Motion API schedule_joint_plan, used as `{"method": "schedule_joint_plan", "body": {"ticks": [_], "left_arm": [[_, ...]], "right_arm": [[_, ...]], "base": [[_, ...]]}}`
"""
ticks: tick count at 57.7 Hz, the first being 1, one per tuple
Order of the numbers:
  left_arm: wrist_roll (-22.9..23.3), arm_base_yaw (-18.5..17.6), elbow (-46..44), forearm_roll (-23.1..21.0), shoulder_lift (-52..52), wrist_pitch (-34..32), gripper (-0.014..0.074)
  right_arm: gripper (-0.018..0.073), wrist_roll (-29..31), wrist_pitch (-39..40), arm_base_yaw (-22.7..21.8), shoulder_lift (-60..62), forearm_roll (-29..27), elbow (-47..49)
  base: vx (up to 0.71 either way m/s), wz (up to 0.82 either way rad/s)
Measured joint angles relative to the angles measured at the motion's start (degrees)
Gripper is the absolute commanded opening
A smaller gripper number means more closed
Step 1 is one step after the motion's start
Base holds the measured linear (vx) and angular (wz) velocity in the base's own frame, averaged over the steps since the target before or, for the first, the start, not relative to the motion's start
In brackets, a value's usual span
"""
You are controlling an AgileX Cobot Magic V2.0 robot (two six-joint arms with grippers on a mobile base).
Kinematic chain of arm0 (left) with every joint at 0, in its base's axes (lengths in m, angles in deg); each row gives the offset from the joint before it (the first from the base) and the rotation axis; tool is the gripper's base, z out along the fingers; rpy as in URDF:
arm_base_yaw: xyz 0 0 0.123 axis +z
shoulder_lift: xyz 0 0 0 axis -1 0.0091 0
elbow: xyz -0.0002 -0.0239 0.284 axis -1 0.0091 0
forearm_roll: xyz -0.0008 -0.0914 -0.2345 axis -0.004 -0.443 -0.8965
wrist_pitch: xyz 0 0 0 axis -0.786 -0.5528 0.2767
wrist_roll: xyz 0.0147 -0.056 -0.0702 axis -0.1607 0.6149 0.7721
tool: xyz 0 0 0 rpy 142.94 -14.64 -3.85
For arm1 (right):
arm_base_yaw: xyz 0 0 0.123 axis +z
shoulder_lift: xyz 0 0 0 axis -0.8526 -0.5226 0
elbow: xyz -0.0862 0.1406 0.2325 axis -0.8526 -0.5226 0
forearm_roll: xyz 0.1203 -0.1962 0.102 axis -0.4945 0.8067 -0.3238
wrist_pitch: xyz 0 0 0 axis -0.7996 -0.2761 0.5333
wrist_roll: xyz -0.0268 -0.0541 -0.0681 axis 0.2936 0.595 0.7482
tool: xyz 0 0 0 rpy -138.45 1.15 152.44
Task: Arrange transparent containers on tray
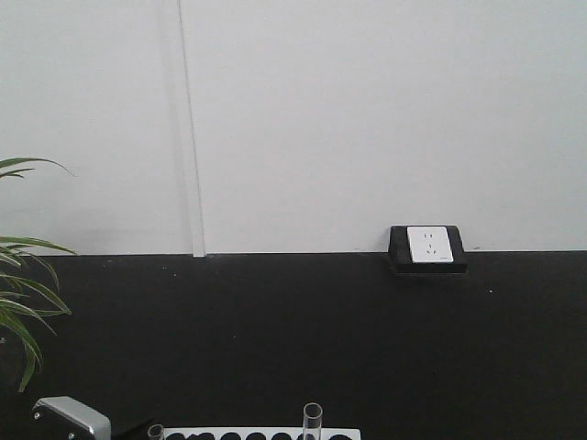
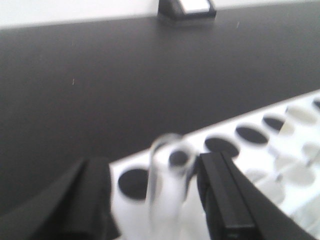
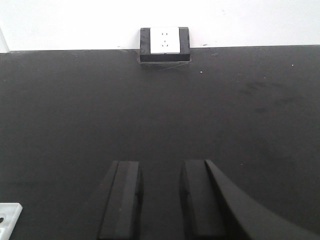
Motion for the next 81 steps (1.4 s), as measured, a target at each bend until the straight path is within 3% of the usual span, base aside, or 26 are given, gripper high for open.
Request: {"method": "schedule_joint_plan", "body": {"ticks": [17, 45, 71, 81], "left_arm": [[0.0, 0.0, -0.28, 0.03, 0.0, -1.05, 0.0274], [0.04, 0.0, -0.4, 0.34, 2.04, -4.06, 0.0293], [0.04, 0.0, -0.4, 0.34, 2.11, -4.29, 0.0142], [0.04, 0.0, -0.4, 0.27, -0.75, -3.29, 0.0127]], "right_arm": [[0.0301, 0.0, 0.0, 0.0, 0.0, 0.0, 0.0], [0.0301, 0.0, 0.0, 0.0, 0.0, -0.13, 0.0], [0.0301, 0.0, 0.0, 0.0, 0.0, -0.17, 0.0], [0.0299, 0.0, -0.05, 0.0, 0.0, -0.17, 0.0]], "base": [[0.0, 0.0], [0.0, 0.0], [0.0, 0.0], [0.0, 0.0]]}}
